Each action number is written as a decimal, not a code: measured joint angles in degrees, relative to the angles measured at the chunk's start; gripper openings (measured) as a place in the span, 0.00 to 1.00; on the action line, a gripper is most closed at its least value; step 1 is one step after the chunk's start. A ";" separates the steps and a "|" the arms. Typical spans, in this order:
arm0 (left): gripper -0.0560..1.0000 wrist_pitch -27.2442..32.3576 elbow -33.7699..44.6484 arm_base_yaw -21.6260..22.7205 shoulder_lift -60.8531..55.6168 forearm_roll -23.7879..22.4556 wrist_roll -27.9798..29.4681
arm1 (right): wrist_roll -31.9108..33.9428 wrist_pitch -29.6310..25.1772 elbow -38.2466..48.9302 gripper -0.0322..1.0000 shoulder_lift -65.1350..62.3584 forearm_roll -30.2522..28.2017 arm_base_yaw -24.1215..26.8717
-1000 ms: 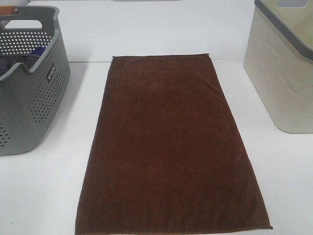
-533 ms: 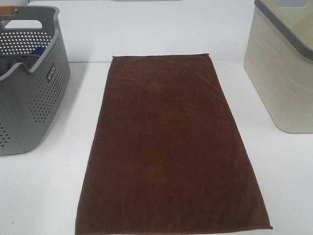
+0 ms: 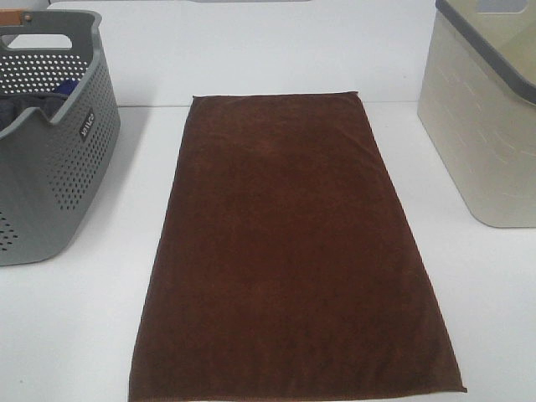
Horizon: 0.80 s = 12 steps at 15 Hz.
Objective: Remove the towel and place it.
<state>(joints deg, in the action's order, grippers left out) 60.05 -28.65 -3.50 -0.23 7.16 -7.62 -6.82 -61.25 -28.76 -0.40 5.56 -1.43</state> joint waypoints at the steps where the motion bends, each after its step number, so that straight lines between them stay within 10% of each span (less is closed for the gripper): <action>1: 0.72 0.00 0.00 0.00 0.00 0.00 0.00 | 0.00 0.00 0.00 0.66 0.00 0.11 0.00; 12: 0.72 0.00 0.00 0.00 0.00 0.00 0.00 | 0.00 0.00 0.00 0.66 0.00 0.11 0.00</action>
<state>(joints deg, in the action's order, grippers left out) 60.05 -28.65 -3.50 -0.23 7.16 -7.62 -6.82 -61.25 -28.76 -0.40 5.67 -1.43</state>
